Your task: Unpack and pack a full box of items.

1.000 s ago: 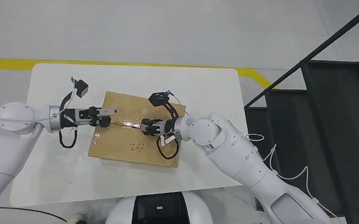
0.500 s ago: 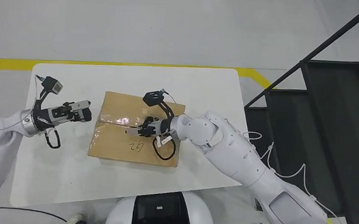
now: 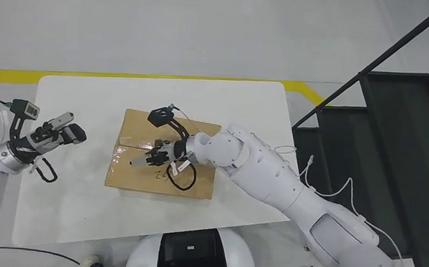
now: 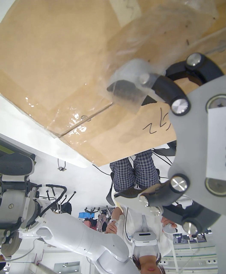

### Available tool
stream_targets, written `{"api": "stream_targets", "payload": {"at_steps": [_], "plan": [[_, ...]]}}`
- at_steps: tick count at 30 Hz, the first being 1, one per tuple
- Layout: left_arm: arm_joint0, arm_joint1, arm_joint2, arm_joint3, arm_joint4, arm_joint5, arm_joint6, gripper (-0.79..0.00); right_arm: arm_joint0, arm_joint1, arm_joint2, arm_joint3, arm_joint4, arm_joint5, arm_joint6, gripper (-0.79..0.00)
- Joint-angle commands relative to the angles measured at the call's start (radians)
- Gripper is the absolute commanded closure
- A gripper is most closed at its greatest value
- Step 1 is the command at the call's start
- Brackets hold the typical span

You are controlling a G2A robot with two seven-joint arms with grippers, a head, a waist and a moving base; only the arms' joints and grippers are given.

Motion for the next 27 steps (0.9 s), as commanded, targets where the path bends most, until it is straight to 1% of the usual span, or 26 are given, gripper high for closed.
{"api": "stream_targets", "payload": {"at_steps": [1,6,13,21,27], "plan": [[0.016,0.0,-0.015,-0.002,-0.001,0.002,0.026,-0.785,0.019,-0.013,-0.018,0.019,0.01,-0.007,-0.001,-0.785],[0.056,0.0,-0.054,-0.01,-0.006,0.002,0.062,-0.785,0.069,-0.05,-0.06,0.081,0.041,-0.026,0.004,-0.785],[0.098,0.0,-0.089,-0.034,-0.001,0.015,0.082,-0.785,0.139,-0.108,-0.107,0.191,0.108,-0.08,0.006,-0.785],[0.126,-0.004,-0.112,-0.059,0.01,0.03,0.093,-0.785,0.208,-0.18,-0.149,0.333,0.18,-0.137,0.008,-0.785],[0.133,-0.007,-0.121,-0.078,0.028,0.05,0.092,-0.785,0.252,-0.233,-0.17,0.437,0.228,-0.175,0.014,-0.785]]}}
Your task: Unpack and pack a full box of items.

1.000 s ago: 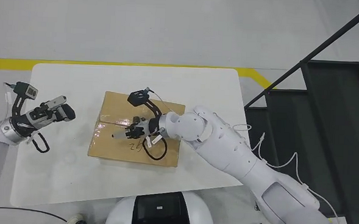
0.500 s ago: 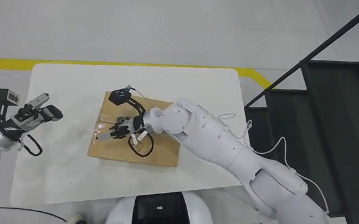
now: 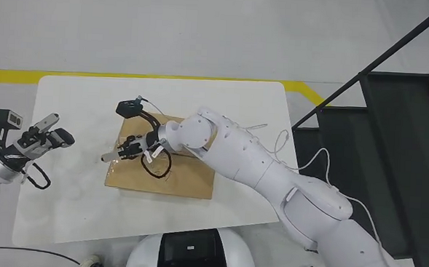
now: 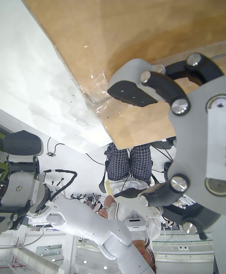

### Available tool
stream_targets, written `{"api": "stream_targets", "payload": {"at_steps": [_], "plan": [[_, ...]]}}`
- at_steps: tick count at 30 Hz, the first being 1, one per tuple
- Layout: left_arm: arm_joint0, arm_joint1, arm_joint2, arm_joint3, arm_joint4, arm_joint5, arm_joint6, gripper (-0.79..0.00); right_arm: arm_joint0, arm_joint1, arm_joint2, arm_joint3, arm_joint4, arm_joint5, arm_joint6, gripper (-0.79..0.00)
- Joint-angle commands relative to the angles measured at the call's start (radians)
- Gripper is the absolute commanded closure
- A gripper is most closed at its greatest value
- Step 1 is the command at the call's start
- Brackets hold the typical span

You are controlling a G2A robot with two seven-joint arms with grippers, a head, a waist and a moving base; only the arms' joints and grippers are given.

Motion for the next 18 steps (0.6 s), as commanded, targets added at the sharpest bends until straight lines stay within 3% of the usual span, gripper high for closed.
{"api": "stream_targets", "payload": {"at_steps": [1,18], "plan": [[-0.001,-0.001,0.0,-0.007,0.007,0.007,-0.002,-0.785,0.013,-0.016,-0.005,0.034,0.014,-0.01,0.002,-0.785],[-0.067,-0.02,0.053,-0.004,0.043,0.042,-0.026,-0.785,0.067,-0.111,0.007,0.249,0.109,-0.133,0.042,-0.785]]}}
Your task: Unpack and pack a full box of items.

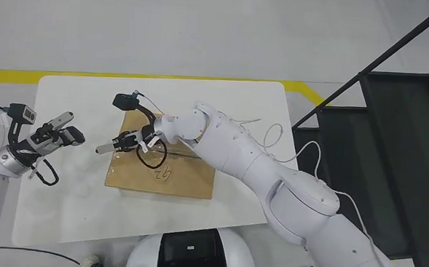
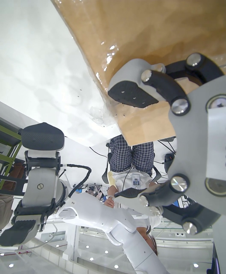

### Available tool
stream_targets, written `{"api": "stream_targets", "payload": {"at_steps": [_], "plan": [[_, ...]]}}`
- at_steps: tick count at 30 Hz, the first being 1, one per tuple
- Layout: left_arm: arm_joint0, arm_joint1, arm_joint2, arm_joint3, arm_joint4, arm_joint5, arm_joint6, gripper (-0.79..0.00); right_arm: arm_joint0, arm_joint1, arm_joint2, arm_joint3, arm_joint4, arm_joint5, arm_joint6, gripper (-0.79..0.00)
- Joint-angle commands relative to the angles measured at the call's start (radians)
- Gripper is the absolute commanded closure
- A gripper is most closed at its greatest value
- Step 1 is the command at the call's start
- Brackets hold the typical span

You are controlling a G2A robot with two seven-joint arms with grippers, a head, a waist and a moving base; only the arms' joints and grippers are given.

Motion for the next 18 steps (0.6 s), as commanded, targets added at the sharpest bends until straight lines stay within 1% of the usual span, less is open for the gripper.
{"api": "stream_targets", "payload": {"at_steps": [1,5,10,14,18], "plan": [[-0.005,-0.002,0.0,0.016,0.0,0.0,0.007,-0.785,0.002,0.0,0.008,0.007,-0.007,-0.022,-0.005,-0.785],[-0.005,-0.005,-0.006,0.045,-0.012,-0.004,0.007,-0.785,-0.008,0.017,0.032,0.003,-0.044,-0.022,-0.015,-0.785],[-0.009,-0.008,-0.011,0.056,-0.015,-0.005,0.003,-0.785,-0.051,0.056,0.074,-0.051,-0.089,0.01,-0.008,-0.785],[-0.016,-0.011,-0.008,0.05,-0.007,-0.002,0.002,-0.785,-0.101,0.095,0.12,-0.137,-0.13,0.038,-0.011,-0.785],[-0.021,-0.014,-0.007,0.05,0.001,-0.002,-0.001,-0.785,-0.17,0.145,0.184,-0.269,-0.198,0.079,-0.017,-0.785]]}}
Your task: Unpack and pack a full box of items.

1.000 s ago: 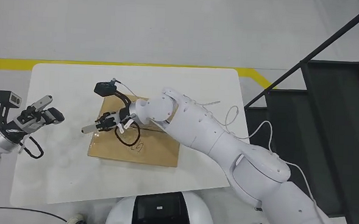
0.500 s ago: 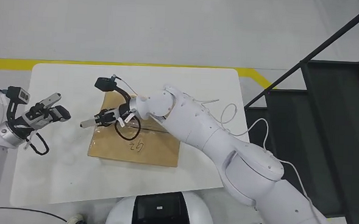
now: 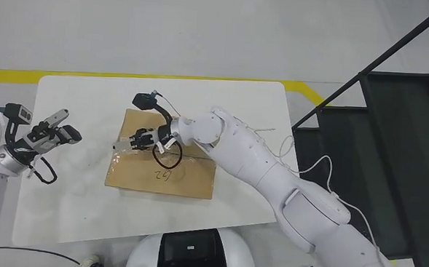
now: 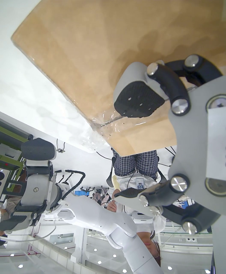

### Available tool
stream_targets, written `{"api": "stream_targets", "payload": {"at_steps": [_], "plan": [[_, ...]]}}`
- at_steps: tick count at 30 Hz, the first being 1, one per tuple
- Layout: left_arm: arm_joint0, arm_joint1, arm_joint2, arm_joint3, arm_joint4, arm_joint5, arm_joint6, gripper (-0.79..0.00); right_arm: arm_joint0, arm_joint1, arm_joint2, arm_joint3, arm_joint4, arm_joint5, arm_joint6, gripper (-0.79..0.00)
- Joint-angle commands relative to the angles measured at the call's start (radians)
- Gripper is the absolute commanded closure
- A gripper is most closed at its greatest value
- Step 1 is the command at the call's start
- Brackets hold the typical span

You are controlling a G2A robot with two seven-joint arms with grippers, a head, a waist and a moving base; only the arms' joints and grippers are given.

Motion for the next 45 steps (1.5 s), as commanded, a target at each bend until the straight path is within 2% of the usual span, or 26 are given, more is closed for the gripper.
{"api": "stream_targets", "payload": {"at_steps": [1,7,14,19,24,30,45], "plan": [[-0.002,-0.001,0.0,0.001,0.003,0.0,-0.002,-0.785,-0.041,0.027,0.038,-0.078,-0.038,0.026,-0.001,-0.785],[-0.006,-0.005,-0.002,0.005,0.004,-0.002,-0.009,-0.785,-0.211,0.113,0.183,-0.331,-0.149,0.107,0.021,-0.785],[-0.027,-0.012,0.013,0.0,0.015,0.007,-0.008,-0.785,-0.47,0.201,0.432,-0.664,-0.258,0.117,-0.013,-0.785],[-0.048,-0.018,0.032,-0.002,0.03,0.014,0.009,-0.785,-0.677,0.241,0.628,-0.851,-0.288,0.102,-0.121,-0.785],[-0.064,-0.025,0.05,-0.009,0.04,0.023,0.028,-0.785,-0.817,0.262,0.757,-0.936,-0.262,0.045,-0.196,-0.785],[-0.083,-0.032,0.065,-0.023,0.048,0.039,0.044,-0.785,-0.854,0.274,0.815,-0.944,-0.274,0.003,-0.231,-0.785],[-0.098,-0.039,0.077,-0.039,0.047,0.052,0.068,-0.785,-0.853,0.275,0.818,-0.941,-0.275,-0.003,-0.235,-0.784]]}}
